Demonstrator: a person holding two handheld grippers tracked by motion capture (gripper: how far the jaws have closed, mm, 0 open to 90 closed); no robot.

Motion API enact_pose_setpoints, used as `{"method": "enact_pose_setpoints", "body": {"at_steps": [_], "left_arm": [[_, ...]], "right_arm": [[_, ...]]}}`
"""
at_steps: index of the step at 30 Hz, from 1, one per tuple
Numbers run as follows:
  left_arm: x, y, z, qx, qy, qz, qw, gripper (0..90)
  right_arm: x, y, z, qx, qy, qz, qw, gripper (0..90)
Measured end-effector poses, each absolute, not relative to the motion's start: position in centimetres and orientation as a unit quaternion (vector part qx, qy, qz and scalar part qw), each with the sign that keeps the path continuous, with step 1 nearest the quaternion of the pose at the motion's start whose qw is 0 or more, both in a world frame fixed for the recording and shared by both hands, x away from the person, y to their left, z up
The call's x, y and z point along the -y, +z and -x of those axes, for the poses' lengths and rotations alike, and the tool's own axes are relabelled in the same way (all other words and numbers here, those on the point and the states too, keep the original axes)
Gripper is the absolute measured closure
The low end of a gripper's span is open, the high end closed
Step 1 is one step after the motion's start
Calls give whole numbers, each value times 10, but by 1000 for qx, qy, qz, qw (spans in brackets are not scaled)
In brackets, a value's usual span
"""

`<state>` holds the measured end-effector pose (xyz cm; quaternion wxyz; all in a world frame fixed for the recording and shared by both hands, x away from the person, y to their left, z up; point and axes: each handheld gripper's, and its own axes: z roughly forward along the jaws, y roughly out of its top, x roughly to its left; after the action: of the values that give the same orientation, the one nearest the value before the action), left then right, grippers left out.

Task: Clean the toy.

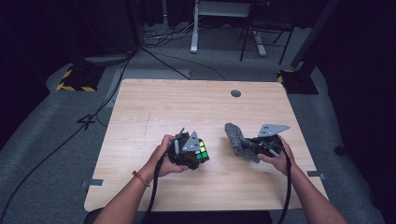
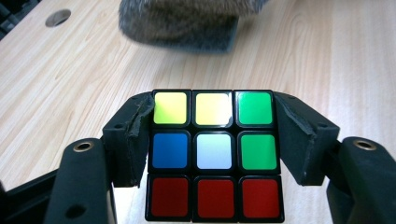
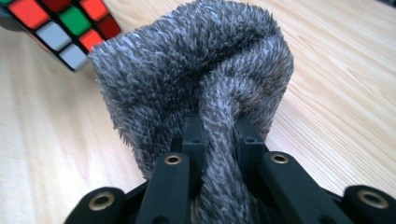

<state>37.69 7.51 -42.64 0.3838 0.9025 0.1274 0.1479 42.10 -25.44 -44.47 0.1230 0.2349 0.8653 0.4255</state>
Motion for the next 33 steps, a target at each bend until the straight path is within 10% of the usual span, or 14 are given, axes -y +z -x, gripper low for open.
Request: {"method": "enact_pose_setpoints", "body": {"at_steps": [21,33], "left_arm": [[-70,-450,-388,-136,128,-923,337,340],[-66,-454,-389,-136,117,-926,333,335]], "right_arm": [[294,-475,-451,-873,376,-289,115,756],[299,-467,-450,-865,388,-294,121,586]]}}
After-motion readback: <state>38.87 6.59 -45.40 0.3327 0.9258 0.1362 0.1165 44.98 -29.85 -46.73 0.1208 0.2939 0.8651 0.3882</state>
